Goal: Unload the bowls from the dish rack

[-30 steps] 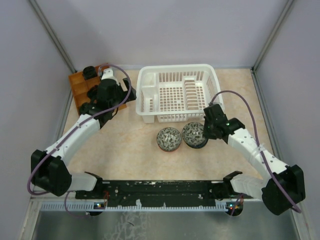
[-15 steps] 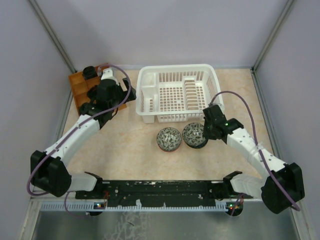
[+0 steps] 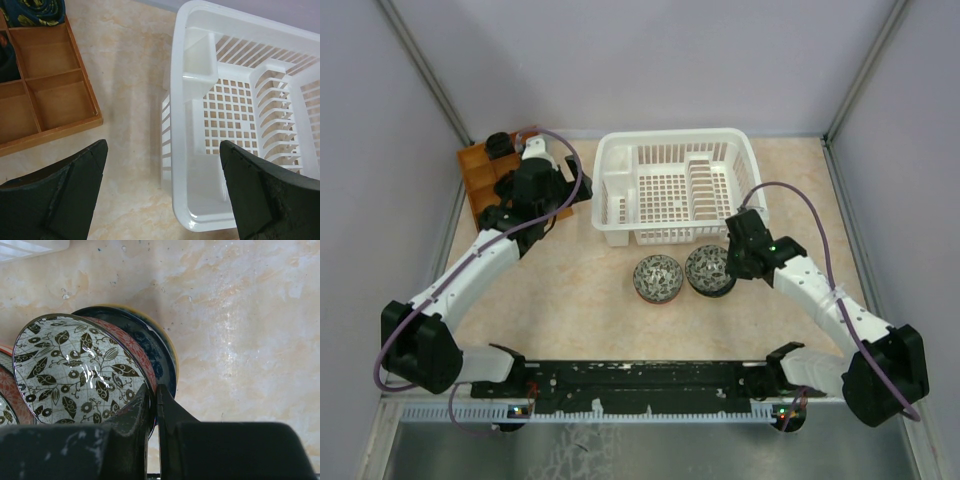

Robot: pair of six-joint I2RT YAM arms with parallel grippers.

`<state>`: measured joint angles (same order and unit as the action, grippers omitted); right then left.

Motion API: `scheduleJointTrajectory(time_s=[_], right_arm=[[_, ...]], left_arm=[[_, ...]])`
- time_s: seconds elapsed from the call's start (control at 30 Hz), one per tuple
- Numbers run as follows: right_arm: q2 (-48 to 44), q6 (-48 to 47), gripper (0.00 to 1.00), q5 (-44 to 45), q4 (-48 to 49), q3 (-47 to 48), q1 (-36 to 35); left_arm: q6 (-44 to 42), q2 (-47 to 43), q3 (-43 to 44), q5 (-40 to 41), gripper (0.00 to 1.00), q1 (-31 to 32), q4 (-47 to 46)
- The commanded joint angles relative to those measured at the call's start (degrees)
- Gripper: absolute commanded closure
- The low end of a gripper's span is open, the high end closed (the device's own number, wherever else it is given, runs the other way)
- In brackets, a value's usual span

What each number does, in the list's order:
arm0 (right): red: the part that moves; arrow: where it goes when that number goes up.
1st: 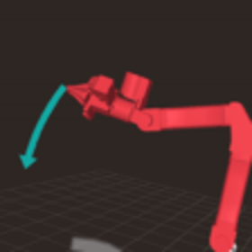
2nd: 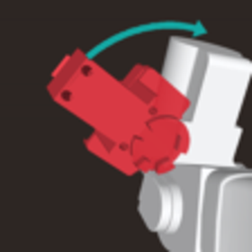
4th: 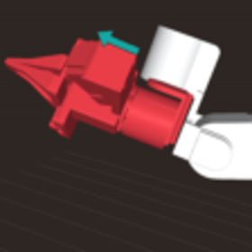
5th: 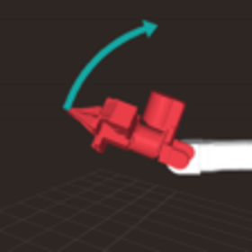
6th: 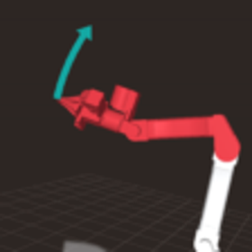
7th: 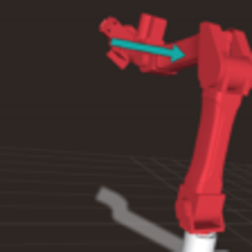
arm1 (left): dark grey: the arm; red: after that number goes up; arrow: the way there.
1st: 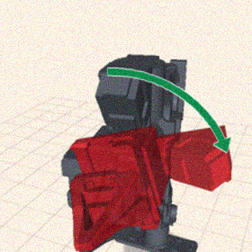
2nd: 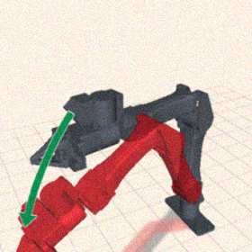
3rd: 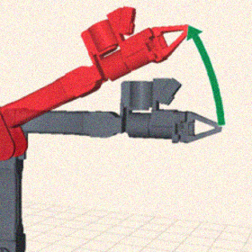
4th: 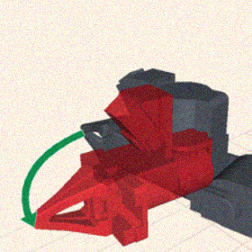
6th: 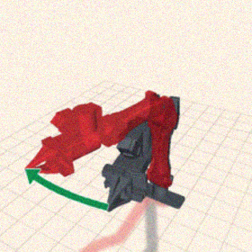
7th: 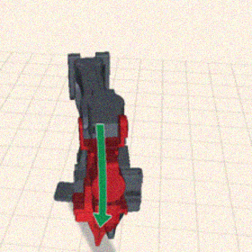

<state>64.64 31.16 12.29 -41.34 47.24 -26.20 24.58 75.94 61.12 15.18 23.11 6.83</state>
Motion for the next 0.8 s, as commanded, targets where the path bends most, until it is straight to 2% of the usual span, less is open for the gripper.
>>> scheduleJointTrajectory(time_s=[0.0,0.37,0.53,0.6,0.77], right_arm=[[-0.1,1.1,0.93,1.4,3.5,0.1,-0.4],[0.6,0.8,0.92,1.7,3.6,-0.2,-0.4],[0.7,0.5,0.86,1.9,3.6,-0.2,-0.3],[0.6,0.5,0.79,1.8,3.5,-0.2,-0.4],[0.0,0.4,0.74,1.8,3.2,0.1,-0.3]], left_arm=[[-0.1,-1.1,-0.7,-0.1,0.01,0.2,-1.6],[-0.1,-0.8,-0.9,-0.1,0.01,0.2,-1.8],[-0.1,-0.7,-0.8,-0.1,0.01,0.2,-1.9],[-0.1,-0.6,-0.8,-0.1,0.01,0.2,-1.9],[-0.1,-0.6,-0.8,-0.1,0.01,0.1,-2.0]])
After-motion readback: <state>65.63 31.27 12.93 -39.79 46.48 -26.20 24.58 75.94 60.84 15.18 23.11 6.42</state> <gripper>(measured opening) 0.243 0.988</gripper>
